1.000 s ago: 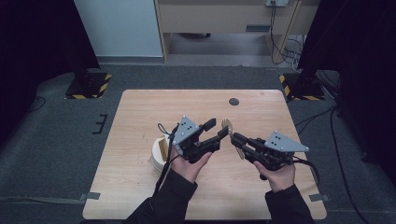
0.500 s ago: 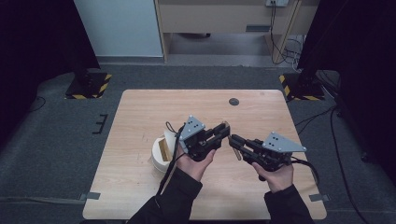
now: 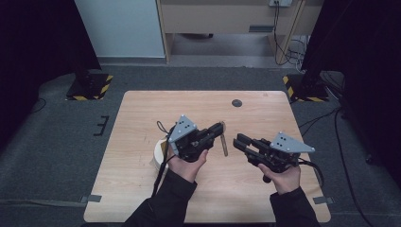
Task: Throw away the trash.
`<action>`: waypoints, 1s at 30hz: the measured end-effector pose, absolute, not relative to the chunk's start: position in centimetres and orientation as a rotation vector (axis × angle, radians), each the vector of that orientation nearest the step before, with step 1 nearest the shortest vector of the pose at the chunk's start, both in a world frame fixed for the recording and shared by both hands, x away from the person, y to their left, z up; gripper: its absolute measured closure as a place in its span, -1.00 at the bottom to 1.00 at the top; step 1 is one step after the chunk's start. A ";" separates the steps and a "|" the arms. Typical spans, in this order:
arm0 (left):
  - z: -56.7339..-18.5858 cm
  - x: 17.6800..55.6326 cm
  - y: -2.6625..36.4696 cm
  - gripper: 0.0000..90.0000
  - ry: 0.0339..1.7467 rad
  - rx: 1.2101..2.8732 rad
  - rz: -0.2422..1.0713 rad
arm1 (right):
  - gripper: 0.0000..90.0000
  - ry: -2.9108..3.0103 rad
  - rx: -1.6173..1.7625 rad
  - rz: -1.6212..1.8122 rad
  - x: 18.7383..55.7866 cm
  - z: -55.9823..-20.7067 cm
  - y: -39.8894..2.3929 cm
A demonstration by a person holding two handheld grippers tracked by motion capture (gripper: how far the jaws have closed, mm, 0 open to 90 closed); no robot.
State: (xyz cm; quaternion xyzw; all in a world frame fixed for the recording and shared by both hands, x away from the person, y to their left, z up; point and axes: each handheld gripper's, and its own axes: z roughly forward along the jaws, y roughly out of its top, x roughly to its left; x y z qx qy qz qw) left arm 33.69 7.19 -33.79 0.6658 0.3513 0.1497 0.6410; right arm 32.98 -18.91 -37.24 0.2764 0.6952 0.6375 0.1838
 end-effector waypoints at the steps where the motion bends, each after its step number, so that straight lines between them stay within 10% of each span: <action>1: -33.6 33.6 7.7 0.88 0.797 1.522 0.363 | 0.58 1.961 0.780 1.798 33.0 -37.2 -18.9; 30: -35.7 33.7 13.8 0.87 0.820 1.639 0.594 | 0.33 1.993 0.981 1.534 35.5 -42.0 -21.4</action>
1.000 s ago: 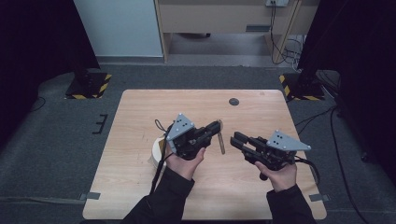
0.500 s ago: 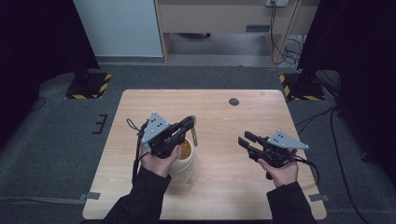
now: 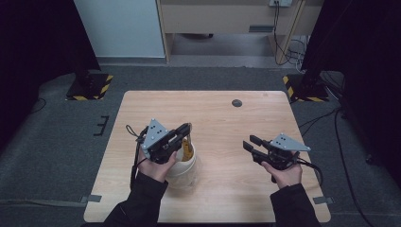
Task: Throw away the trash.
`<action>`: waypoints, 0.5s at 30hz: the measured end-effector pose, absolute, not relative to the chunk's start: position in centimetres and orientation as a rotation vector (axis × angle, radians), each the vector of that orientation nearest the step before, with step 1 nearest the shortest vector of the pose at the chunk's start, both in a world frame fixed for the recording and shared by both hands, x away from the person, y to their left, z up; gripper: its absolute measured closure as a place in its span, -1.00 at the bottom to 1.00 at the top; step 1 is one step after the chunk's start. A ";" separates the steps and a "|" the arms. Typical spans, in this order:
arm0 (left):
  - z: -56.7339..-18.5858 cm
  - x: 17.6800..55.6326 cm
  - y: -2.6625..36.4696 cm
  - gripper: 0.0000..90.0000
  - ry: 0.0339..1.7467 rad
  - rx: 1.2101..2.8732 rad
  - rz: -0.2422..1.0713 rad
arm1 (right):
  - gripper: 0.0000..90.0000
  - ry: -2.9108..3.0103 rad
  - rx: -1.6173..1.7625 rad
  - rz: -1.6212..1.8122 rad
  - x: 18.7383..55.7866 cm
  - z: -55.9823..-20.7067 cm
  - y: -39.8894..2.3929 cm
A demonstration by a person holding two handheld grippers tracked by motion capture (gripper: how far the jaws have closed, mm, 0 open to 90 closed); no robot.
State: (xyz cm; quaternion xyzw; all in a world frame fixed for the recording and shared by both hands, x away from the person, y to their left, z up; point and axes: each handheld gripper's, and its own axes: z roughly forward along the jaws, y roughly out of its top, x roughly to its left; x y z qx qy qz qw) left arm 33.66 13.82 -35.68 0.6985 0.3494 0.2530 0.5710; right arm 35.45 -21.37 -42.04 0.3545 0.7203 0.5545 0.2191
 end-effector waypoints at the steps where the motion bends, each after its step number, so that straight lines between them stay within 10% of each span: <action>1: -35.8 33.7 13.8 0.87 0.820 1.641 0.592 | 0.33 1.993 0.980 1.534 35.5 -42.1 -21.4; 15: -35.9 33.2 15.0 0.43 0.812 1.587 0.562 | 0.28 1.994 0.983 1.527 35.5 -42.0 -21.6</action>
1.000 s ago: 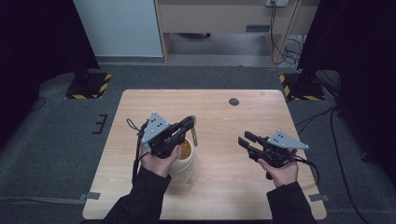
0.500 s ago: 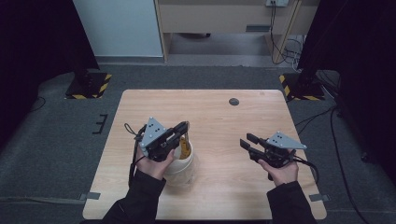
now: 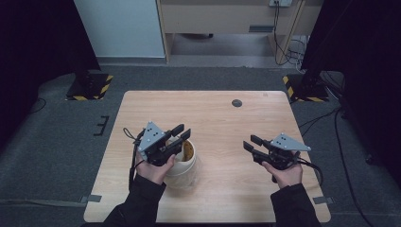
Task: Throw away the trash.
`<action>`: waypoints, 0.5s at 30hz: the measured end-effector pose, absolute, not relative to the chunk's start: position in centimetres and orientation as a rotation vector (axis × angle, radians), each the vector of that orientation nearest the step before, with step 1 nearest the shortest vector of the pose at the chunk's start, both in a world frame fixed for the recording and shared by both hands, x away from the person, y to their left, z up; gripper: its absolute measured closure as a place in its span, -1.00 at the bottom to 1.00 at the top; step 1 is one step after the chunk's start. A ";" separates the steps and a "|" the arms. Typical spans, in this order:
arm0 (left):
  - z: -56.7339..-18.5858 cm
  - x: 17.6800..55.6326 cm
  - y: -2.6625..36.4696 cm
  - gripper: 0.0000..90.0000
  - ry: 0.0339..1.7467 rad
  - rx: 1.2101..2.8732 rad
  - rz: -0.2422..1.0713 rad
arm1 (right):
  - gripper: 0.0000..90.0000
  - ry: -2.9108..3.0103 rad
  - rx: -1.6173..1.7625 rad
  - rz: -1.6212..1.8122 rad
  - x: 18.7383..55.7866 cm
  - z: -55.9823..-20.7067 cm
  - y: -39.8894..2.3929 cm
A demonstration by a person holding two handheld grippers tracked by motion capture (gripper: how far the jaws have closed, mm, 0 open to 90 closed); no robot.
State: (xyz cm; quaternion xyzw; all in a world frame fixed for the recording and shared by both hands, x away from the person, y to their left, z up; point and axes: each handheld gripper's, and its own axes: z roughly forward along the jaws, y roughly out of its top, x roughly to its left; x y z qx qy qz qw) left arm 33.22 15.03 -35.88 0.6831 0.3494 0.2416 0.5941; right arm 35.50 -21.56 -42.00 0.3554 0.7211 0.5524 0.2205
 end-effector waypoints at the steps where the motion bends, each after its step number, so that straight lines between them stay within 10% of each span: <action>1: -35.9 33.2 15.0 0.38 0.812 1.587 0.562 | 0.26 1.991 0.986 1.525 35.5 -42.0 -21.6; 15: -36.5 31.0 23.3 -0.11 0.879 1.537 0.691 | -0.21 1.981 1.069 1.418 36.4 -43.7 -22.9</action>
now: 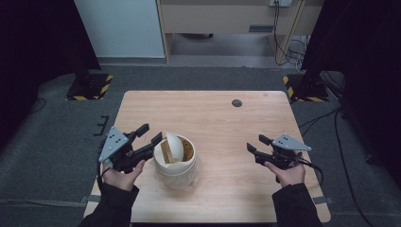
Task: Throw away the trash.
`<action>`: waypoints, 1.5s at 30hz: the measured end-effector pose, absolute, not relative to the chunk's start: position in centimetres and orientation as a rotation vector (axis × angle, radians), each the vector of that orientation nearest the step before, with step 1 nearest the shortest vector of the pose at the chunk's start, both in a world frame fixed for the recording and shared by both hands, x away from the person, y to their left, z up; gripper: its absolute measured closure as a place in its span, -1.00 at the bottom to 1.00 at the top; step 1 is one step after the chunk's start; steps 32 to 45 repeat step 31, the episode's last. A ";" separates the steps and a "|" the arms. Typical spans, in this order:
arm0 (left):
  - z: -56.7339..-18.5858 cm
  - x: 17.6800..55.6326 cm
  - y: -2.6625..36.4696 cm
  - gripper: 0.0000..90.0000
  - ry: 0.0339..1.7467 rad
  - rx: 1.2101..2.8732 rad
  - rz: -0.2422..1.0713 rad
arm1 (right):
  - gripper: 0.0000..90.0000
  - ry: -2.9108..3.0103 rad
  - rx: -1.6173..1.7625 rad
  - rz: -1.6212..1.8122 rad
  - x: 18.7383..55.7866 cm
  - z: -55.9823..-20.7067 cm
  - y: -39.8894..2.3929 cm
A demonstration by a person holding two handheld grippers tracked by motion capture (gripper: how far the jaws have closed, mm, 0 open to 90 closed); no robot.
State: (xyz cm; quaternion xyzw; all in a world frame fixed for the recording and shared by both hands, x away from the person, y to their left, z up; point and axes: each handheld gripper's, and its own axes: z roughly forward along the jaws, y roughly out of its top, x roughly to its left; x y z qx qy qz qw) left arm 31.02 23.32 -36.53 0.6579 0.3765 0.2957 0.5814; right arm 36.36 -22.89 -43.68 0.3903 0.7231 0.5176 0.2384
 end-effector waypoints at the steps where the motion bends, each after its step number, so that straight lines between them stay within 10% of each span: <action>1: -37.1 31.0 24.1 -0.15 0.897 1.539 0.700 | -0.27 1.979 1.074 1.408 36.5 -43.8 -23.0; 18: -48.8 33.6 30.5 -0.54 1.224 1.866 0.588 | -0.55 2.007 1.288 1.186 37.9 -48.1 -26.5; 45: -51.3 35.0 30.7 -0.67 1.280 2.062 0.518 | -0.66 2.043 1.396 0.970 39.2 -51.4 -29.9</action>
